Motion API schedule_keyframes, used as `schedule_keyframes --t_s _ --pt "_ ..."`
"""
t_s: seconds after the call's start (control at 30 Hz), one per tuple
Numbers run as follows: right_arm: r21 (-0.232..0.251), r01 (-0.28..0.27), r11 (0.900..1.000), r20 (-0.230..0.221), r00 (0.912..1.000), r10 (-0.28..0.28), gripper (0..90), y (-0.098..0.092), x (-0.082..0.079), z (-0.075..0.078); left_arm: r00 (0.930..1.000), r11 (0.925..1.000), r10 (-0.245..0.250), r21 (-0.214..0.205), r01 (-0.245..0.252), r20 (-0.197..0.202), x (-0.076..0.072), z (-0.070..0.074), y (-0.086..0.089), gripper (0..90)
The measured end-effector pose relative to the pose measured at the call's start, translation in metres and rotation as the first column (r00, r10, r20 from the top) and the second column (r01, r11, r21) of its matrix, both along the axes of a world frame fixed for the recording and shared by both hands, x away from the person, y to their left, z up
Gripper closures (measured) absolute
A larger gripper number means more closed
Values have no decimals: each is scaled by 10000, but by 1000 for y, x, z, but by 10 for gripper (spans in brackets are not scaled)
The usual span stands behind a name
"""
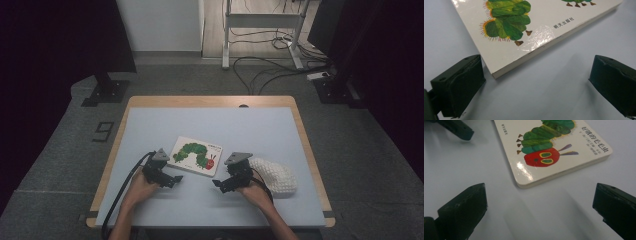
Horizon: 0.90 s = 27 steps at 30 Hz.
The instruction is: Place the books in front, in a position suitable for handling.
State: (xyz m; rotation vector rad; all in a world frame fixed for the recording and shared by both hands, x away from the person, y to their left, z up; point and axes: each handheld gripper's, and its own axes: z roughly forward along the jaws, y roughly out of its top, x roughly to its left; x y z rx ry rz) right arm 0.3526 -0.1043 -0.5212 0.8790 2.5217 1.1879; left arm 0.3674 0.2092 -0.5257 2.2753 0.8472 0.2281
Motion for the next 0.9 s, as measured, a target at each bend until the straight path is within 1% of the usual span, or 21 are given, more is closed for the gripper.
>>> schedule_keyframes --t_s 0.2,0.27,0.33,0.37,0.4,0.43,0.5,0.53,0.57,0.67,0.77,0.8,0.87,0.9 --pt "-184 -124 9998 -54 9999 123 0 6 9 -7 9998 9998 -202 -26 203 54 -8 -1 -9 0" --pt "-275 -182 9995 -97 9998 179 0 7 11 -9 9997 9996 -228 -144 228 41 -10 -1 -12 0" --pt "-293 -218 9993 -102 9997 215 0 8 12 -10 9997 9996 -228 -169 228 41 -11 -1 -13 0" --pt "-301 -282 9992 -203 9994 276 5 10 14 -12 9997 9992 -228 -318 228 2 -12 -1 -16 0" --pt "-378 -330 9987 -249 9992 321 6 11 15 -13 9998 9993 -200 -332 199 -24 -12 -1 -16 0" --pt "-405 -337 9986 -191 9993 329 6 12 16 -12 9999 9992 -141 -366 140 -32 -12 -1 -17 0" --pt "-425 -387 9983 -189 9991 379 4 12 17 -12 9999 9983 -48 -573 39 -158 -11 -1 -16 0" --pt "-436 -405 9982 -176 9991 398 4 12 18 -12 9999 9983 -48 -573 39 -158 -11 -1 -16 0" --pt "-439 -431 9981 -168 9990 424 4 12 18 -12 9998 9976 50 -685 -64 -206 -10 -1 -16 0" --pt "-370 -445 9983 -194 9989 439 4 12 17 -13 9999 9983 74 -577 -81 -125 -11 -1 -18 0" --pt "-214 -507 9985 -287 9983 501 10 10 18 -12 9992 9961 78 -876 -111 -382 -11 0 -15 0" --pt "-214 -507 9985 -287 9983 501 10 10 18 -12 9992 9961 78 -876 -111 -382 -11 0 -15 0" --pt "-137 -598 9981 -350 9976 593 13 8 16 -12 9986 9947 -21 -1027 -33 -522 -12 0 -14 0" --pt "-156 -597 9981 -338 9977 591 13 8 15 -12 9986 9942 -75 -1071 18 -530 -14 0 -14 0"
